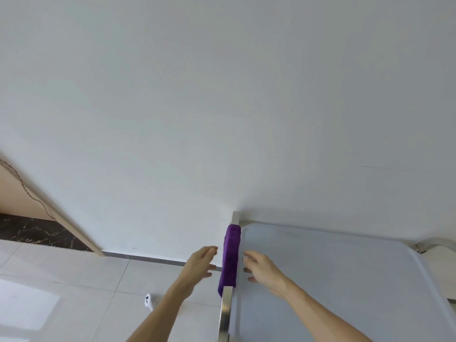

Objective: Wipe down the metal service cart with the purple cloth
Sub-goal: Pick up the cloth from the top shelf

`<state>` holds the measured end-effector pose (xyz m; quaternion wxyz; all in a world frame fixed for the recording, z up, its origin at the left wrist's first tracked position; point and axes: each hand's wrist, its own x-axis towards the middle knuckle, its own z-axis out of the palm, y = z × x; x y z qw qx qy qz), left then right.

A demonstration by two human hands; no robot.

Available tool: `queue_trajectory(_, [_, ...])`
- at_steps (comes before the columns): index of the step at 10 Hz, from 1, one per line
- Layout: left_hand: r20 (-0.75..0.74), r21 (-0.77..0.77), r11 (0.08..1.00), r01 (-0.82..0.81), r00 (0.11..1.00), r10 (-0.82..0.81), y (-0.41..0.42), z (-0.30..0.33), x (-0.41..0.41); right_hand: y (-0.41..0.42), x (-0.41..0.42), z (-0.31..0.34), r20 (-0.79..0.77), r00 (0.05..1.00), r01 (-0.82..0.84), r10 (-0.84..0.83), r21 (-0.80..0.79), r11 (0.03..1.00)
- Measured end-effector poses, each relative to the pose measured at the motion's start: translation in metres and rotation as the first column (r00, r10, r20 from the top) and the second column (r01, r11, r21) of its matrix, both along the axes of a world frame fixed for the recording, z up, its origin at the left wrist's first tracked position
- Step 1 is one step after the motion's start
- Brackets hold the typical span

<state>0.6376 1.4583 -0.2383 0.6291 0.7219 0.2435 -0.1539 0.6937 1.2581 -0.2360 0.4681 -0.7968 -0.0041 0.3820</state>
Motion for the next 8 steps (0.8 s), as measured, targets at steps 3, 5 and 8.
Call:
queue_trajectory(3, [0.122, 0.044, 0.999, -0.007, 0.993, 0.002, -0.048, 0.004, -0.015, 0.015, -0.022, -0.002, -0.119, 0.993, 0.031, -0.011, 0.162, 0.986])
queue_trajectory(5, [0.175, 0.102, 0.994, 0.04, 0.983, -0.057, -0.063, 0.008, -0.02, 0.012, -0.028, -0.009, -0.147, 0.989, -0.01, 0.024, 0.094, 0.996])
queue_trajectory(8, [0.262, 0.194, 0.972, -0.134, 0.962, 0.08, -0.056, 0.016, -0.022, -0.054, -0.029, 0.0, 0.117, 0.989, 0.099, -0.088, -0.094, 0.991])
